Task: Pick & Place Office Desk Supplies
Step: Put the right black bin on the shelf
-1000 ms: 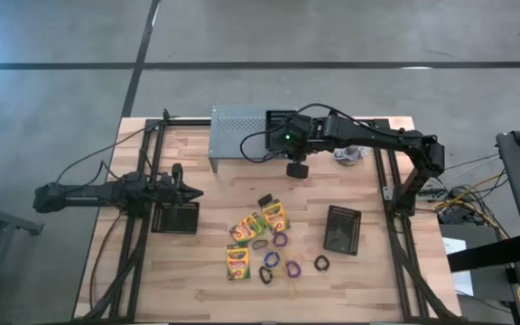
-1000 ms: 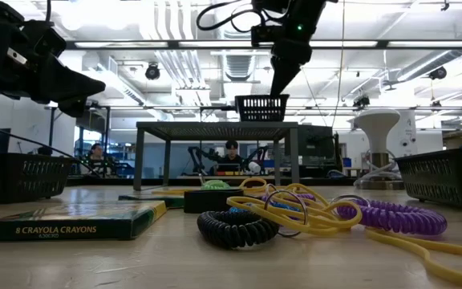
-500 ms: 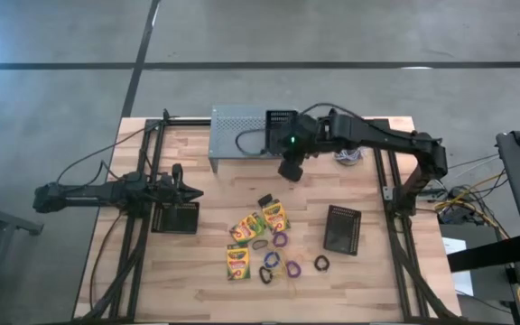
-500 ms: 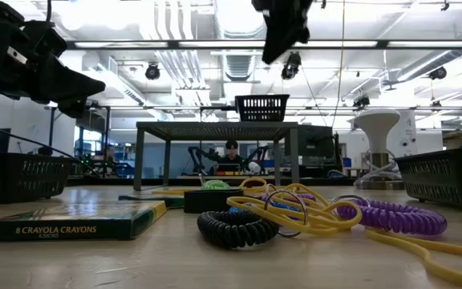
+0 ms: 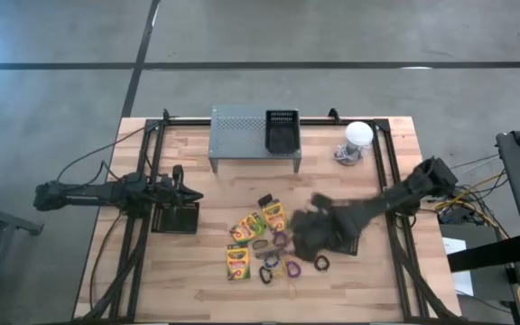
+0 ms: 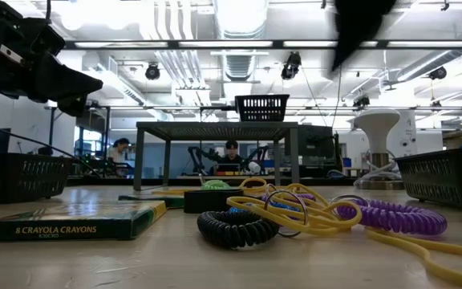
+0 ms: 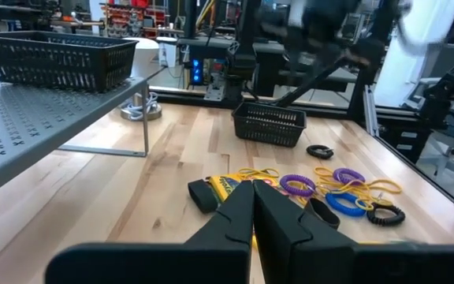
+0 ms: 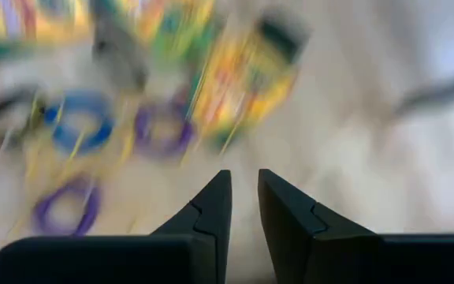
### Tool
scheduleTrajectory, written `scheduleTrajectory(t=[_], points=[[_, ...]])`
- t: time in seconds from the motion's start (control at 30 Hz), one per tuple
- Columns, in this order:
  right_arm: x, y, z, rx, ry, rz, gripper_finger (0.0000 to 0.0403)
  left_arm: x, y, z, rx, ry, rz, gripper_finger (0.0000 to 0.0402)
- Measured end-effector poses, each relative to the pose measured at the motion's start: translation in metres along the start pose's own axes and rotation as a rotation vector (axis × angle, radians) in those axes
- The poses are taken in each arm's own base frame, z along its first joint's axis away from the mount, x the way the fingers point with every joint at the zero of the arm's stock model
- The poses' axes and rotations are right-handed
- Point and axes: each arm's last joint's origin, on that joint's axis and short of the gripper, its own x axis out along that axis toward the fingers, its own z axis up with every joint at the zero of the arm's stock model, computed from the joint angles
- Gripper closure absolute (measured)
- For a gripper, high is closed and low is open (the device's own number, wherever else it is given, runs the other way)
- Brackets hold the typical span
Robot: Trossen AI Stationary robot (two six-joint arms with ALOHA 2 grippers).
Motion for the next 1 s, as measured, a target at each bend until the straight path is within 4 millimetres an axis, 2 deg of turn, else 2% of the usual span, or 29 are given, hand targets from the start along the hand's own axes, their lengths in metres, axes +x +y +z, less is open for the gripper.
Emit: scheduleTrajectory(t=[0.07, 0.27, 0.37, 0.5, 0.6, 0.73, 1.0], points=[[0.000, 0.006, -0.020, 0.079, 0.085, 0.027, 0.0333, 0.000, 0.000, 0.000, -0.008, 0.000, -0.001, 0.0387], [-0.008, 0.014, -0.066, 0.176, 0.122, 0.031, 0.0277, 0.000, 0.000, 0.000, -0.016, 0.002, -0.001, 0.0387], [-0.005, 0.010, -0.081, 0.177, 0.136, 0.011, 0.0242, 0.000, 0.000, 0.000, -0.019, 0.002, -0.001, 0.0387], [0.008, 0.004, -0.102, 0.081, 0.244, 0.001, 0.0209, 0.001, 0.000, -0.001, -0.019, 0.013, 0.000, 0.0387], [0.018, -0.001, -0.111, 0.030, 0.290, -0.018, 0.0199, 0.002, 0.000, -0.002, -0.019, 0.028, 0.001, 0.0387], [0.028, 0.001, -0.116, -0.019, 0.313, 0.044, 0.0200, 0.003, 0.000, -0.004, -0.020, 0.051, 0.003, 0.0387], [0.033, 0.003, -0.119, -0.034, 0.312, 0.069, 0.0219, 0.003, 0.000, -0.005, -0.020, 0.060, 0.004, 0.0387]])
